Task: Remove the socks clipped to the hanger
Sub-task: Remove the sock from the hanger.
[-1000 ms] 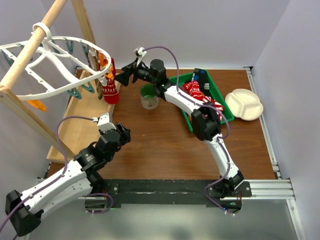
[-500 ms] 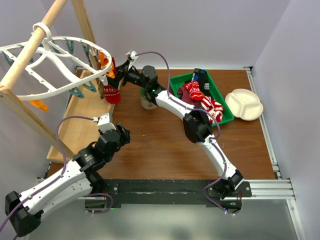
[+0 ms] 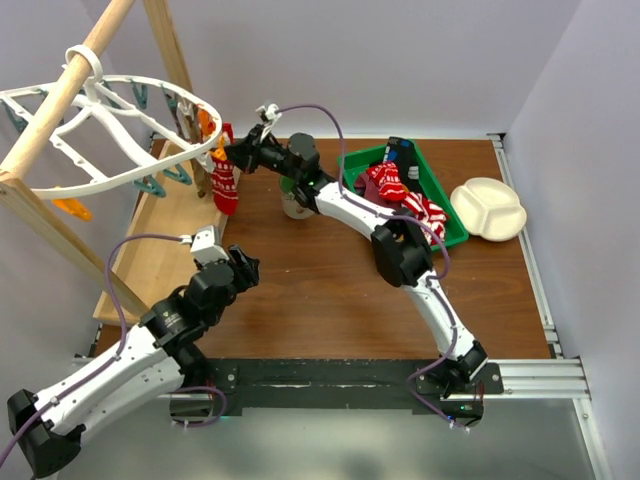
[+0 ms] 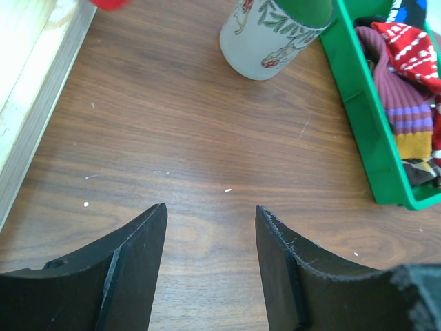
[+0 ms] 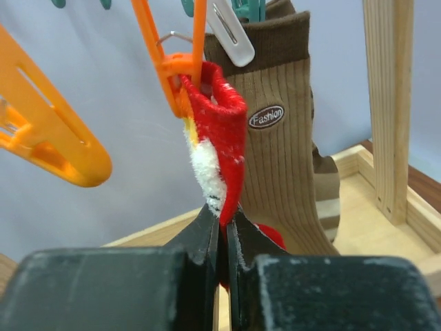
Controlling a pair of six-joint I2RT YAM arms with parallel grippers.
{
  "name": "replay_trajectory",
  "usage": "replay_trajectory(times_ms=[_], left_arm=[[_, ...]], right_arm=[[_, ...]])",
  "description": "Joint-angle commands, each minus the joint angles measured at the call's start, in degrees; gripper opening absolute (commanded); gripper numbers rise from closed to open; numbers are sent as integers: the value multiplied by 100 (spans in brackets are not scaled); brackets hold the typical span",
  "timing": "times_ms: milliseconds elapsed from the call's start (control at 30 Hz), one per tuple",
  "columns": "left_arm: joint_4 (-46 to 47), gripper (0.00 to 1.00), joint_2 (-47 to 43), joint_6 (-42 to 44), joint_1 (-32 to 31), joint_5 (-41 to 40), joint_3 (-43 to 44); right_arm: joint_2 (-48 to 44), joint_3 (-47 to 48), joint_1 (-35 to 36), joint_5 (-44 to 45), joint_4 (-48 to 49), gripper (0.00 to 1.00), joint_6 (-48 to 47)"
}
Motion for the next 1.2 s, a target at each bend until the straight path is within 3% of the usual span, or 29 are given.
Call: replay_trajectory(times_ms=[0, 233, 600, 800, 1033, 1167], left_arm=[[172, 59, -152, 16, 37, 44, 196], [338, 59, -301, 121, 37, 255, 249], [708, 61, -486, 552, 37, 633, 354], [761, 61, -653, 657, 28, 730, 354], [1015, 61, -978, 860, 37, 976, 258], [1033, 62, -1101, 869, 28, 1020, 231]], right_arm=[[-1161, -675, -42, 218, 481, 0, -366], [-2548, -2063, -112, 156, 570, 0, -918], [-4044, -3233, -104, 95, 210, 0, -1605], [-4606, -3489, 72, -124, -264, 0, -1868], [-5011, -3393, 810, 349, -1759, 0, -3212], [-5064, -3401, 863, 350, -2154, 0, -3205]])
